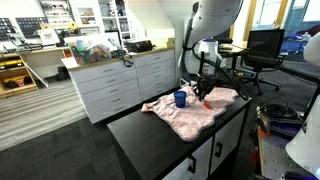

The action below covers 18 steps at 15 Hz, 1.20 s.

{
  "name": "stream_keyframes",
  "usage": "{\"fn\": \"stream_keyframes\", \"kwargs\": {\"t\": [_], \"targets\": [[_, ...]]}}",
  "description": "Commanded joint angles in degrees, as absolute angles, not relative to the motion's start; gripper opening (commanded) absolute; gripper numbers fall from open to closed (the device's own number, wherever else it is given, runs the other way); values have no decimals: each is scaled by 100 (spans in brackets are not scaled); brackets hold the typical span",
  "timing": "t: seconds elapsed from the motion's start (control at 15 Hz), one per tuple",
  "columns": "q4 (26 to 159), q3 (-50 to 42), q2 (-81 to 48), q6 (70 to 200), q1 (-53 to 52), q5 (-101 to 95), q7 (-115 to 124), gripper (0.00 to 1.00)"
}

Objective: Put the sharpie in the cup

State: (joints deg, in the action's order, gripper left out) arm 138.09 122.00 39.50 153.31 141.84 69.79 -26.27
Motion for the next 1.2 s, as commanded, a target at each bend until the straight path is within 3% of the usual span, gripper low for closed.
{"fn": "stream_keyframes", "kwargs": {"t": [0.0,1.13], "targets": [[13776,11939,4020,15311,13972,6993,-2450,4],[13654,11186,3758,16444,13213,7117,-2428,4]]}}
